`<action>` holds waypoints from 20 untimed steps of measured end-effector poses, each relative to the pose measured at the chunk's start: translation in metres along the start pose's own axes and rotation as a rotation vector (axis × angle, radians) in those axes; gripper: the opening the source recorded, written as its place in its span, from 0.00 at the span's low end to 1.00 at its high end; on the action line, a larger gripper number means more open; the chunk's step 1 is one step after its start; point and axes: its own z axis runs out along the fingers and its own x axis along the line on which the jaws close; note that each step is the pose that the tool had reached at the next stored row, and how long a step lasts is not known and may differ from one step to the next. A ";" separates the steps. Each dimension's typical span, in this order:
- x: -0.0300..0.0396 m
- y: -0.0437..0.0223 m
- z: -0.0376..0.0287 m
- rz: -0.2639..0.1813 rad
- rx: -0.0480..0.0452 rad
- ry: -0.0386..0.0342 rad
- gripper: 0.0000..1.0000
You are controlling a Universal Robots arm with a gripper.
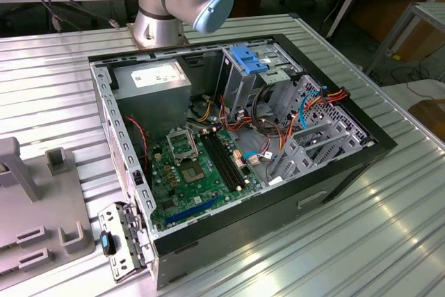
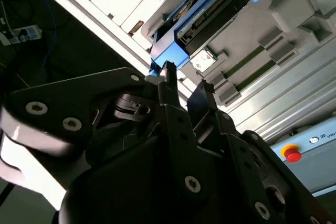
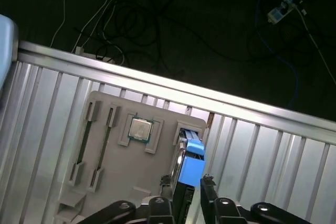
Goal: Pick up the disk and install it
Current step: 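Pick up the disk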
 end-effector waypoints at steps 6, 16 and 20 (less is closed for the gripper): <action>0.0000 0.0000 0.0000 0.000 0.0002 0.0000 0.60; -0.0008 -0.0002 0.0097 0.061 0.0008 0.0001 0.66; -0.0011 -0.0004 0.0151 0.081 -0.0003 -0.0003 0.66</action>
